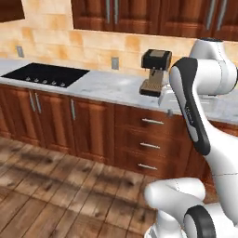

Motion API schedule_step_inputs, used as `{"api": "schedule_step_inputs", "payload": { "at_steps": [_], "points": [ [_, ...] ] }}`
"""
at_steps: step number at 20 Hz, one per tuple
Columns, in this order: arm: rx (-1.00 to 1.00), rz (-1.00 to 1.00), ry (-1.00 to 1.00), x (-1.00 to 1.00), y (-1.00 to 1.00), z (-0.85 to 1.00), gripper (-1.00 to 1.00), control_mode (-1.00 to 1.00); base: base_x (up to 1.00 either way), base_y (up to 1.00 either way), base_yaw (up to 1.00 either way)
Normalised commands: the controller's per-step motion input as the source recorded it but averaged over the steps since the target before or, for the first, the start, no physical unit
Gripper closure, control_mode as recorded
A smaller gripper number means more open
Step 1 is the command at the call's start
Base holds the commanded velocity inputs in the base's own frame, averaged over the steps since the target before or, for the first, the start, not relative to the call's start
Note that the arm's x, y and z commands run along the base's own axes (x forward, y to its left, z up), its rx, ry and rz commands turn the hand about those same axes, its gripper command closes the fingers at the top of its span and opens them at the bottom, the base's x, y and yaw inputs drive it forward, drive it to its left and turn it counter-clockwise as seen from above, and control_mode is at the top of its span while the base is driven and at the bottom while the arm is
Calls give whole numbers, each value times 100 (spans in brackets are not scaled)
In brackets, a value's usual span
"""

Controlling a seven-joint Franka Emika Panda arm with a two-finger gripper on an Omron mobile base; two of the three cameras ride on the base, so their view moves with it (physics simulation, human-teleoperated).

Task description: Pick the colander and jug and place them in the sink. Then turn on the water.

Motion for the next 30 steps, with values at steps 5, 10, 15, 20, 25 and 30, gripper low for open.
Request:
{"api": "schedule_step_inputs", "payload": {
  "at_steps": [5,10,15,20,25,30],
  "points": [
    [0,0,0,0,0,0,-100,100,0,20,99],
    [0,0,0,0,0,0,-100,100,0,23,96],
    [0,0,0,0,0,0,-100,100,3,22,79],
    [0,0,0,0,0,0,-100,100,63,43,-3],
    [0,0,0,0,0,0,-100,100,66,88,-3],
    [0,0,0,0,0,0,-100,100,0,100,11]
  ]
}}
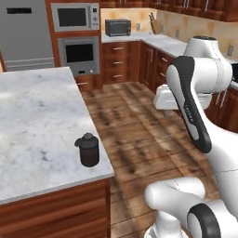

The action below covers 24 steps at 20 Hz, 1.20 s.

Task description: Pick the colander and jug and place them in the sink. Then turn on the water.

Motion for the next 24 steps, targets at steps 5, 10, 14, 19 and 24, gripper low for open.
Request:
{"api": "schedule_step_inputs", "payload": {
  "at_steps": [5,10,14,19,24],
  "points": [
    [0,0,0,0,0,0,-100,100,36,49,-3],
    [0,0,0,0,0,0,-100,100,56,62,-25],
    [0,0,0,0,0,0,-100,100,11,24,-8],
    [0,0,0,0,0,0,-100,100,0,0,0],
    [0,0,0,0,0,0,-100,100,0,0,0]
  ]
}}
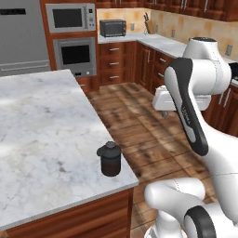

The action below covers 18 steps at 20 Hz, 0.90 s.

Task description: Pick the colander and jug and place them in the sink. Then turn on the water.

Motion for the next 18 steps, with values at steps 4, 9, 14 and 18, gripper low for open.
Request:
{"api": "schedule_step_inputs", "payload": {
  "at_steps": [4,9,14,18],
  "points": [
    [0,0,0,0,0,0,-100,100,0,0,0],
    [0,3,0,-7,26,0,-100,-100,0,0,0],
    [0,12,19,-4,84,-4,-100,-100,0,0,0],
    [0,14,24,0,59,-40,-100,-100,0,0,0]
  ]
}}
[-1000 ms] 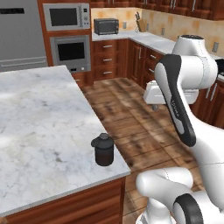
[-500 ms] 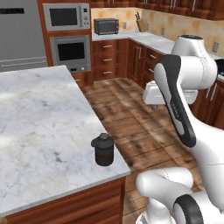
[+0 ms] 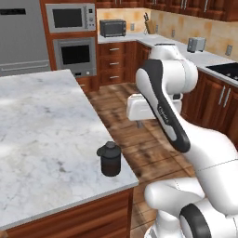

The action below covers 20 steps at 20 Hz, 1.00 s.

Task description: Pick the colander and jug and place them in the sink. Then turn on the water.

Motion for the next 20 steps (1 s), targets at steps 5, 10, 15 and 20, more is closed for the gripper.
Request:
{"api": "schedule_step_inputs", "payload": {
  "at_steps": [5,10,15,20],
  "points": [
    [-5,0,2,0,36,-64,-100,-100,0,0,0],
    [-3,0,-6,7,32,-37,-100,-100,0,0,0],
    [0,0,-7,67,32,-27,-100,-100,0,0,0],
    [0,0,0,84,36,-3,-100,-100,0,0,0]
  ]
}}
